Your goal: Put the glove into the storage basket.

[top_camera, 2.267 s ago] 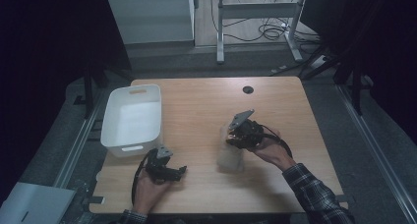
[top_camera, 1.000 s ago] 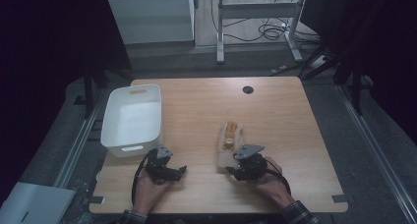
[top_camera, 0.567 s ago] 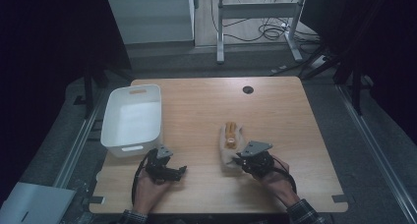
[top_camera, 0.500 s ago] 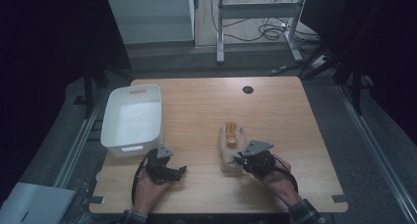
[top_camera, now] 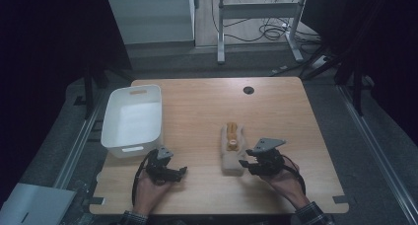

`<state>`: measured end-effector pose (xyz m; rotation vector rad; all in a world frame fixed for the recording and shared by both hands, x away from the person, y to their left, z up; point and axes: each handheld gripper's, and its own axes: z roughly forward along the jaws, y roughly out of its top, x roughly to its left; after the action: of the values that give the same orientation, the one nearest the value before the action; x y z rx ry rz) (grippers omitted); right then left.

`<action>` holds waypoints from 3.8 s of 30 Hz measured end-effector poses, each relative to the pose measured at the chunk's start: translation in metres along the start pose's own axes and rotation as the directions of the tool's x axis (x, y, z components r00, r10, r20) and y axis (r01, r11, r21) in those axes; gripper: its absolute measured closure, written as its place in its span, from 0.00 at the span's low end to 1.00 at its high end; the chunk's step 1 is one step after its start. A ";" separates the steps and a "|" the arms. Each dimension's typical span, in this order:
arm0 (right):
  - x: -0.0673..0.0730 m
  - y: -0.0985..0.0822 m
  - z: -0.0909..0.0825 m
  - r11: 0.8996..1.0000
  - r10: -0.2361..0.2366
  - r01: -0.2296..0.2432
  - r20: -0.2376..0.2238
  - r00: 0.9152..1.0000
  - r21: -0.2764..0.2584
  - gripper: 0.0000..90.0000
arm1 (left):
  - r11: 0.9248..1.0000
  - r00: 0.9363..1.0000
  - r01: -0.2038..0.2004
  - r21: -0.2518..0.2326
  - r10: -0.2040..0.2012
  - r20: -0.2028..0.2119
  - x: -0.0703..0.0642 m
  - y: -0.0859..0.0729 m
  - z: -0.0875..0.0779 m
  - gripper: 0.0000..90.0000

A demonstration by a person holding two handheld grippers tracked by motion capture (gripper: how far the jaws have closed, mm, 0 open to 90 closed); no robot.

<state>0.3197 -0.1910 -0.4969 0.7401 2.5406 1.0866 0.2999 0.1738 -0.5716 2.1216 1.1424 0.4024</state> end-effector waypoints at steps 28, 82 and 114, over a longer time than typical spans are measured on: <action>-0.010 -0.034 0.044 0.996 0.093 -0.092 -0.059 0.994 0.014 0.93 | 1.000 1.000 0.002 0.004 -0.002 -0.006 0.000 0.000 0.000 0.04; -0.044 -0.063 0.008 0.979 0.198 -0.205 0.231 0.952 0.004 0.33 | 0.999 0.994 -0.025 0.025 0.023 0.107 -0.012 0.018 0.001 0.01; -0.052 -0.070 0.010 0.970 0.235 -0.243 0.248 0.940 0.002 0.18 | 0.986 0.967 -0.157 0.056 0.141 0.213 -0.051 0.110 0.030 0.01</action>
<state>0.3431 -0.2550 -0.5521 1.1423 2.3061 0.9556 0.3548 0.0773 -0.5146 2.2611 0.8935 0.2018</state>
